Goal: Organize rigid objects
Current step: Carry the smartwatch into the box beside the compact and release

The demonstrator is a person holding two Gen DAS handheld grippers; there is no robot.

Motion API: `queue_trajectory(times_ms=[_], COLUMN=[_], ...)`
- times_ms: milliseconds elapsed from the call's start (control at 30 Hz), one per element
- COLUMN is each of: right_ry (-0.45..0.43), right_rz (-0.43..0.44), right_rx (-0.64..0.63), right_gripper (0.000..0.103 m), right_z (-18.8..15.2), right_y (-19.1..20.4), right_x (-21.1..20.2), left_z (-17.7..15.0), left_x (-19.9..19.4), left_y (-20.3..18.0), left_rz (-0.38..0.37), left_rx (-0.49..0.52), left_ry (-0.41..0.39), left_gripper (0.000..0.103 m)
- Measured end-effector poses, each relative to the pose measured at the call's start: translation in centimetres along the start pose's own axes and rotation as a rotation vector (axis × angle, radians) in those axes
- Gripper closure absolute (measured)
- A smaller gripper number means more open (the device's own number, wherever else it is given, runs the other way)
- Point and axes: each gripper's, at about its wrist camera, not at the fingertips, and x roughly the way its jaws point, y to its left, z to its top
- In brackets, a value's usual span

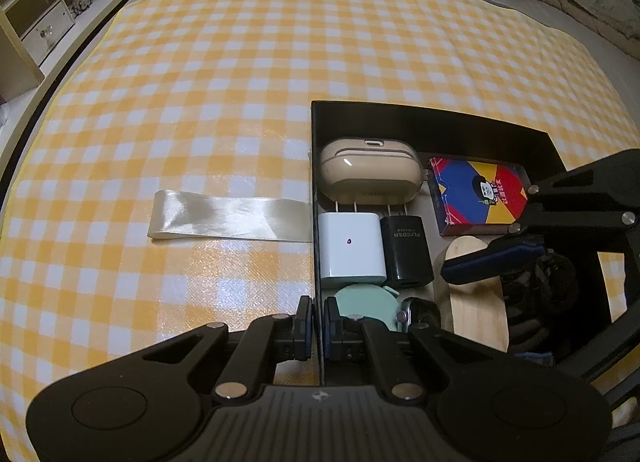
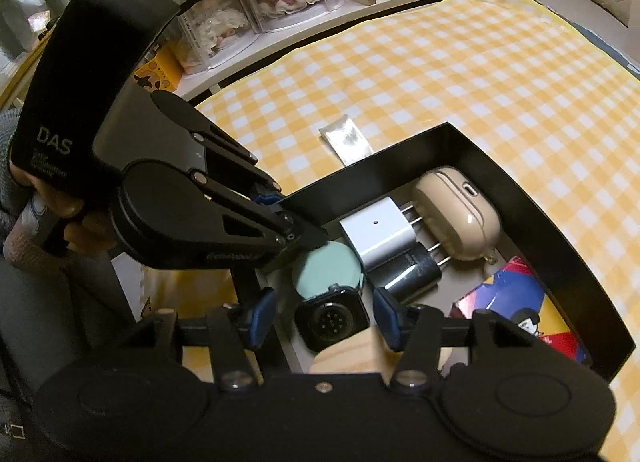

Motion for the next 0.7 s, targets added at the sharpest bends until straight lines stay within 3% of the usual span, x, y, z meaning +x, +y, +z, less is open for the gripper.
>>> queue_trajectory(times_ms=[367,700], right_ry=[-0.018,-0.061], right_rz=[-0.041,-0.13], right_rx=[0.015,0.052], right_gripper=[0.048,0.047], right_z=[-0.4,-1.4], right_y=[0.4,0.9], right_x=[-1.4,-4.1], left_z=[-0.1,0.0], left_x=[-0.2,-0.1], left_y=[-0.4,-0.6], left_rz=[0.003,0.009], left_rx=[0.001,0.004], left_ry=[0.0,-0.002], left_gripper=[0.098,0.098])
